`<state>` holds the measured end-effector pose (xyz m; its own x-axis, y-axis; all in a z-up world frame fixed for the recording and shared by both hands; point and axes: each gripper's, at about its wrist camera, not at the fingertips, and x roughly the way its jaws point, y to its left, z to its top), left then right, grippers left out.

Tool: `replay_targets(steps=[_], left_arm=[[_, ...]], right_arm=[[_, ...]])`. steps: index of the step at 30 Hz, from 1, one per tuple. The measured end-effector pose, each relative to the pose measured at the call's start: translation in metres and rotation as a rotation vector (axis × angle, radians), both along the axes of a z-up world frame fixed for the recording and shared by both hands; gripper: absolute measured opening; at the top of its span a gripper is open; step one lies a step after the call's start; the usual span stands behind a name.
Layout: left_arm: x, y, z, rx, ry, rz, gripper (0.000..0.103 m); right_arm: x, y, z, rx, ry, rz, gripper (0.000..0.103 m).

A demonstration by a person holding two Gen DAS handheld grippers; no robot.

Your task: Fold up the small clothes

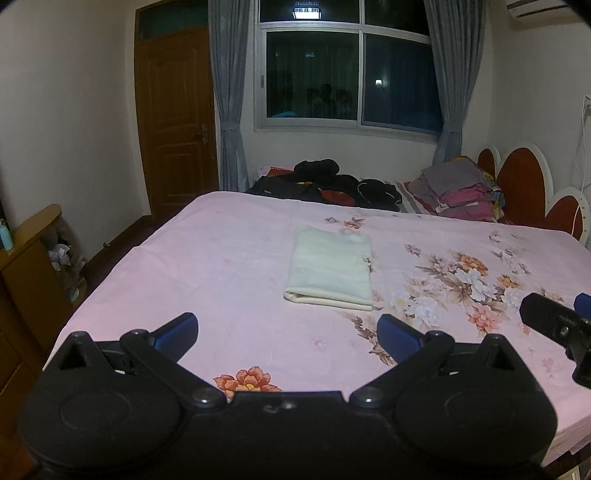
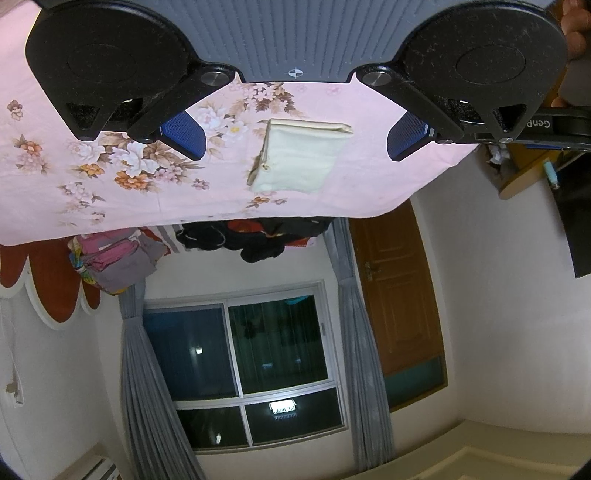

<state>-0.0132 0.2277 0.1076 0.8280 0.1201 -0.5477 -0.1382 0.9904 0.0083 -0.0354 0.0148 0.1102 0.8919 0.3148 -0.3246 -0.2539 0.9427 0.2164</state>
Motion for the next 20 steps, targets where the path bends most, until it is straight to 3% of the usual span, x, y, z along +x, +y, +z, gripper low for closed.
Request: replay_targets(steps=[15, 20], left_arm=[[0.038, 0.000, -0.015, -0.011, 0.046, -0.054, 0.101], [0.073, -0.001, -0.032, 0.002, 0.057, -0.075, 0.103]], right_arm=[[0.027, -0.007, -0.014, 0.005, 0.049, -0.024, 0.103], [0.050, -0.012, -0.030, -0.008, 0.094, -0.057, 0.103]])
